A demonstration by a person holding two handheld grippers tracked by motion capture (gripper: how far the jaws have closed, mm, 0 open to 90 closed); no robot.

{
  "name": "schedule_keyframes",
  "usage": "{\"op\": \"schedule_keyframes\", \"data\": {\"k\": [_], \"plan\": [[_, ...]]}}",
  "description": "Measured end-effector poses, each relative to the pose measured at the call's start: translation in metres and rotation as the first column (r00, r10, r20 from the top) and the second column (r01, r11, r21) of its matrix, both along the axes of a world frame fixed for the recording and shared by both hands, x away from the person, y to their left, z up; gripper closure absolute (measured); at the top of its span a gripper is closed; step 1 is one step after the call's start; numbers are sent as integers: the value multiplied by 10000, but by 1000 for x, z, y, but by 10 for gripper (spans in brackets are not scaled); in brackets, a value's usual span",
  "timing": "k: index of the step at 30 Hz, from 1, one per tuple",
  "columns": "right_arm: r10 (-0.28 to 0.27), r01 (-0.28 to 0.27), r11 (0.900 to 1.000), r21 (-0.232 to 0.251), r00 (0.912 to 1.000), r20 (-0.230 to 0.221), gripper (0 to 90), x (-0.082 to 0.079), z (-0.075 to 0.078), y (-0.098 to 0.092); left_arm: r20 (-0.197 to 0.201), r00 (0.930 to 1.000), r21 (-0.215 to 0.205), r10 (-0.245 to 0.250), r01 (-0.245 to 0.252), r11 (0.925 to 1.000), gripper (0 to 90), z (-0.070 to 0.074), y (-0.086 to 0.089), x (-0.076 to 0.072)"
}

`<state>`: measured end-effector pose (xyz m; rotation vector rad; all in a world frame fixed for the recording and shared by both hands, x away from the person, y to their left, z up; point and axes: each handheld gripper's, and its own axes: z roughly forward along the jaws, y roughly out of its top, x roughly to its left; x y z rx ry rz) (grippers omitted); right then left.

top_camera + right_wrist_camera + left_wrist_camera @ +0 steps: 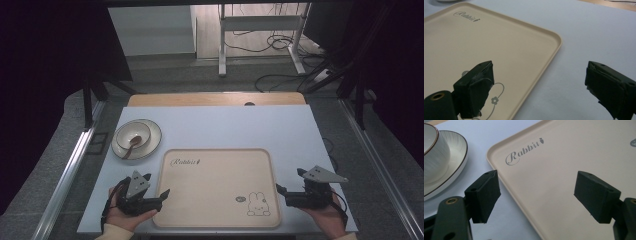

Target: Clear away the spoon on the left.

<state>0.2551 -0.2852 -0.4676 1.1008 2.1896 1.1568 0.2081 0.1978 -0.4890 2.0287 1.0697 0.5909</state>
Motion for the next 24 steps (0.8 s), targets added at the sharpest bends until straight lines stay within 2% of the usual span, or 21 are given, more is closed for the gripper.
{"op": "schedule_keyframes", "data": {"k": [9,16,24], "plan": [[262,-262,9996,-52,9996,136,107,1,0,-1,-51,10000,95,7,-6,10000,195,1,-2,2],[426,-425,9991,-65,9986,309,109,-4,2,-2,249,9997,76,82,-84,9999,191,6,-1,0],[290,-286,9995,-122,9990,345,107,-7,5,1,385,9986,176,-350,343,9993,195,8,-5,-1]]}}
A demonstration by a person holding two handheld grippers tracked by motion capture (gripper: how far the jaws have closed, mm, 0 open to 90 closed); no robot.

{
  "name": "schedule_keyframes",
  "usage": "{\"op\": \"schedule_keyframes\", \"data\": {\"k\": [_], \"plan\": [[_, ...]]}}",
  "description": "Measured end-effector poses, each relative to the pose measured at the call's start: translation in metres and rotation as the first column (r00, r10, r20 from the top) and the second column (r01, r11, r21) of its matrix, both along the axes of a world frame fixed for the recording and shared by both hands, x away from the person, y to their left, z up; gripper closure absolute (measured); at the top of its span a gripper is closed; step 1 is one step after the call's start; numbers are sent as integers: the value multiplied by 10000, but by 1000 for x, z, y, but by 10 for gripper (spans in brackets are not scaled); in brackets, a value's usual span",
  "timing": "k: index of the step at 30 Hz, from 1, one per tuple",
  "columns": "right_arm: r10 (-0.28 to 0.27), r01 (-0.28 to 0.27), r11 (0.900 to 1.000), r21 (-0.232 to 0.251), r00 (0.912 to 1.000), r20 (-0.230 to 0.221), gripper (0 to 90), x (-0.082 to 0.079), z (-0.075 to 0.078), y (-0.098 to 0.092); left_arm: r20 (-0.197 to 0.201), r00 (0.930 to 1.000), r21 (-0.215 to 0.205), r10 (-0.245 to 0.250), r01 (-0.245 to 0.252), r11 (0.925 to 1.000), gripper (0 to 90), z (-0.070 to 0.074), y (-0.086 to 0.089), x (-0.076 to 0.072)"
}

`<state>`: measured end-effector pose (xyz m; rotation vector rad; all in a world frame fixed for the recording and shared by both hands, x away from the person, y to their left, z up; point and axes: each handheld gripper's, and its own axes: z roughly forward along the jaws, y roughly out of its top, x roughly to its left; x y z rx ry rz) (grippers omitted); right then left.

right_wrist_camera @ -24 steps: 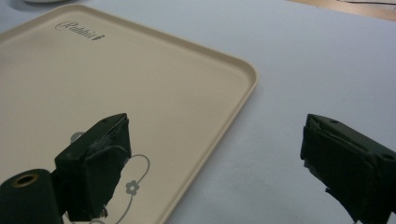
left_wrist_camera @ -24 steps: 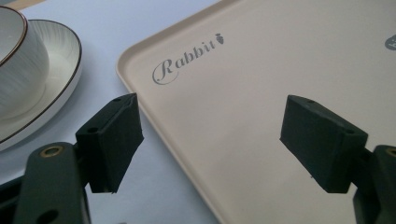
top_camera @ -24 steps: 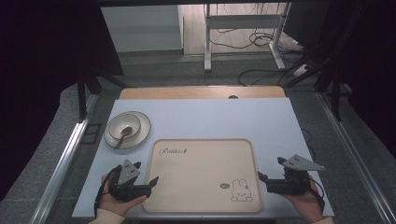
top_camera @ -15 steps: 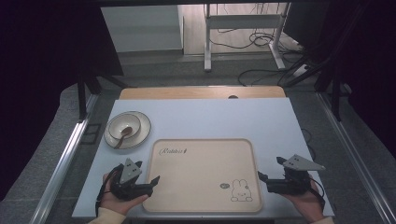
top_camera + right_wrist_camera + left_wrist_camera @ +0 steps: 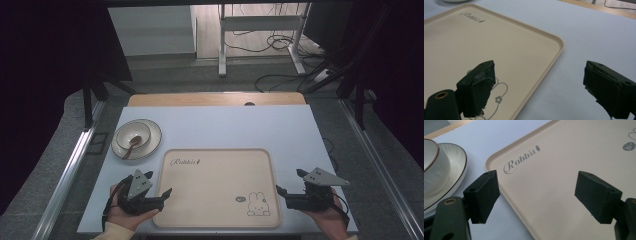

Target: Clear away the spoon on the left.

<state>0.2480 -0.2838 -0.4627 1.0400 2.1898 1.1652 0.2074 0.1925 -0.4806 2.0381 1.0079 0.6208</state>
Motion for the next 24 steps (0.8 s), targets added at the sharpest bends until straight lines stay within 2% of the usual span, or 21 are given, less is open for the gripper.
{"op": "schedule_keyframes", "data": {"k": [5,11,16,24], "plan": [[-77,77,10000,-14,10000,-43,107,-1,0,1,-101,9996,120,-252,253,9996,196,-2,0,3],[-44,42,9998,-196,9999,-95,108,-3,-3,2,119,9998,95,-160,159,9998,213,4,4,6],[-234,234,9997,-51,9997,-57,108,-6,-1,-3,179,9997,71,-156,155,9999,223,7,7,10],[-173,172,9998,-103,9998,-99,108,-7,-3,-9,301,9995,111,-124,121,9999,203,11,11,18]]}}
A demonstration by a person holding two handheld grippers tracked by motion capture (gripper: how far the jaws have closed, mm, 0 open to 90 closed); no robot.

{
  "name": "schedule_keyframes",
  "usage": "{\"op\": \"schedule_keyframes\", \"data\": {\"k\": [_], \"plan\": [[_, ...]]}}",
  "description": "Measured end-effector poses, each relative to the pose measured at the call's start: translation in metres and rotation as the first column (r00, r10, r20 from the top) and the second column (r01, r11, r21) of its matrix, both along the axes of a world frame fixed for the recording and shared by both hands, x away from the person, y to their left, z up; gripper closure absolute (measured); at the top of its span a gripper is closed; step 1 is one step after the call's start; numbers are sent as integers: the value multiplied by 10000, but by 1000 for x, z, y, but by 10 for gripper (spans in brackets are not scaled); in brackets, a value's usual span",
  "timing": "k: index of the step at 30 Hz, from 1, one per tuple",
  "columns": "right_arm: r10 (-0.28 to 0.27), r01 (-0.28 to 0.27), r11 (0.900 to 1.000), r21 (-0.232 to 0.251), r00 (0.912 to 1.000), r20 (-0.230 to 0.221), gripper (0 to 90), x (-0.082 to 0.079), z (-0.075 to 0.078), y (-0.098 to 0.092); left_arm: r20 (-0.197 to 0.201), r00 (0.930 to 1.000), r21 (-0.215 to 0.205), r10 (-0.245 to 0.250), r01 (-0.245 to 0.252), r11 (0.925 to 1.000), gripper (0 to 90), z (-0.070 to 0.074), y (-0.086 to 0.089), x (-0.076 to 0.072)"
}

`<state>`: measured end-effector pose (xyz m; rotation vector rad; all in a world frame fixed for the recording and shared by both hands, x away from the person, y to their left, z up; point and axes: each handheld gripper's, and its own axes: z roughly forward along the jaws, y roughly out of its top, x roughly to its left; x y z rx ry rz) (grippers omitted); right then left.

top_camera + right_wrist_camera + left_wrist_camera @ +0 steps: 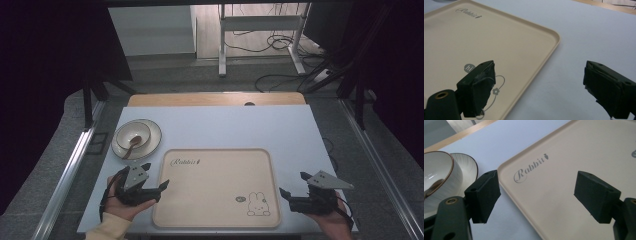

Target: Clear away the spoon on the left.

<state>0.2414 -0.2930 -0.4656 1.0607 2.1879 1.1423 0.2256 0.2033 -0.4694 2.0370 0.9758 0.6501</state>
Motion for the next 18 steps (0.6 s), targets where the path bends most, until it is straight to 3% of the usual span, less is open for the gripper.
{"op": "schedule_keyframes", "data": {"k": [7,11,18], "plan": [[-61,60,9999,118,10000,54,109,-1,2,-2,199,9996,-41,206,-205,9998,197,5,2,-2],[-26,25,10000,62,10000,22,112,1,1,-1,238,9986,155,473,-477,9987,196,8,7,-3],[27,-26,9999,97,10000,-72,114,6,-1,3,279,9962,-95,827,-825,9965,190,14,16,-4]]}}
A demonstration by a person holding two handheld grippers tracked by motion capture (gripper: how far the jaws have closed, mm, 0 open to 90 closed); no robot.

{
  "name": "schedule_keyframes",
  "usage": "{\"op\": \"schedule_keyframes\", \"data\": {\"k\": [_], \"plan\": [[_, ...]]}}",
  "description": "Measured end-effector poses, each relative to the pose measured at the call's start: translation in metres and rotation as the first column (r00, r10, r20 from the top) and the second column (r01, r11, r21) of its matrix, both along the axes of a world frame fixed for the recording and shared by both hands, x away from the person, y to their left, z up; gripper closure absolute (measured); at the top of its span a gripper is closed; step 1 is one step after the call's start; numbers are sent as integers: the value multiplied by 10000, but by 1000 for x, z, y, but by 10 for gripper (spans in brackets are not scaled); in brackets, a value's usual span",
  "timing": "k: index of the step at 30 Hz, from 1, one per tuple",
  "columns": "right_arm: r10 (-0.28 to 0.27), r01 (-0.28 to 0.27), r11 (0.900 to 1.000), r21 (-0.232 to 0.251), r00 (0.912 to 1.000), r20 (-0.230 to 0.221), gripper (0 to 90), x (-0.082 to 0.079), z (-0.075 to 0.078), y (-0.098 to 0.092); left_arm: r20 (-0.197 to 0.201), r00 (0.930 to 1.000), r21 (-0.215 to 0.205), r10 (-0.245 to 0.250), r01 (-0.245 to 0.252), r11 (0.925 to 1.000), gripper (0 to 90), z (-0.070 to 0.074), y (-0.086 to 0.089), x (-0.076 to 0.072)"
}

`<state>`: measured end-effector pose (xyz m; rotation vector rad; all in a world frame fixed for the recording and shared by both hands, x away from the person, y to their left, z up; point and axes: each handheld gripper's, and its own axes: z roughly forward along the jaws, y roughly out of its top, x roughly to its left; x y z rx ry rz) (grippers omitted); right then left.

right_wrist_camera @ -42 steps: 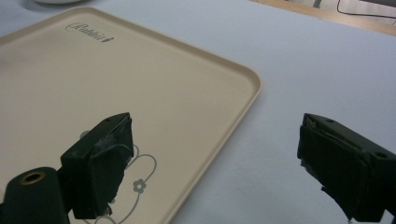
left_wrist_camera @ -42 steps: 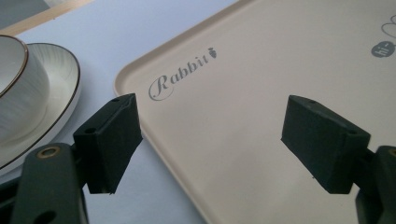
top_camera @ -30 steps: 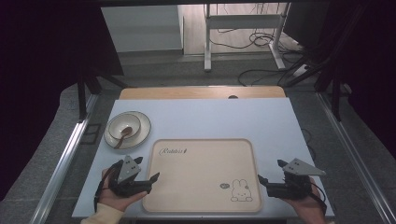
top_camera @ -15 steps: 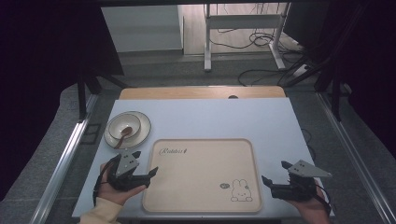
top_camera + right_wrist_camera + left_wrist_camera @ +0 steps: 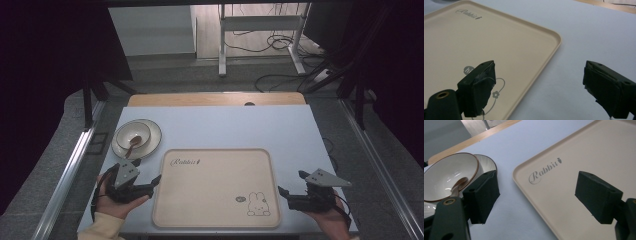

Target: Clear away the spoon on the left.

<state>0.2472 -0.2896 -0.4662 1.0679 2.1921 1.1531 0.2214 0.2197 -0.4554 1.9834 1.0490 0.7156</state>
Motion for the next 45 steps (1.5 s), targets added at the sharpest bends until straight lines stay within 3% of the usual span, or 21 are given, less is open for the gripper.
{"op": "schedule_keyframes", "data": {"k": [12,18,23,29,40,45], "plan": [[72,-72,9999,156,10000,5,118,3,2,5,115,9997,124,238,-240,9996,176,11,8,5],[45,-45,9999,144,10000,-43,118,4,1,7,-143,9986,268,509,-505,9984,166,13,16,20],[55,-55,9999,111,10000,-42,119,4,1,7,-15,9966,423,822,-821,9957,165,13,25,30],[93,-93,9999,52,9999,-65,120,3,0,7,141,9938,175,1101,-1103,9937,178,7,41,39],[-38,37,10000,-59,10000,-58,124,3,-1,3,120,9926,214,1205,-1207,9925,199,-11,58,40],[-82,82,9999,-111,10000,-40,133,3,-2,3,290,9923,372,1205,-1215,9919,226,-15,61,41]]}}
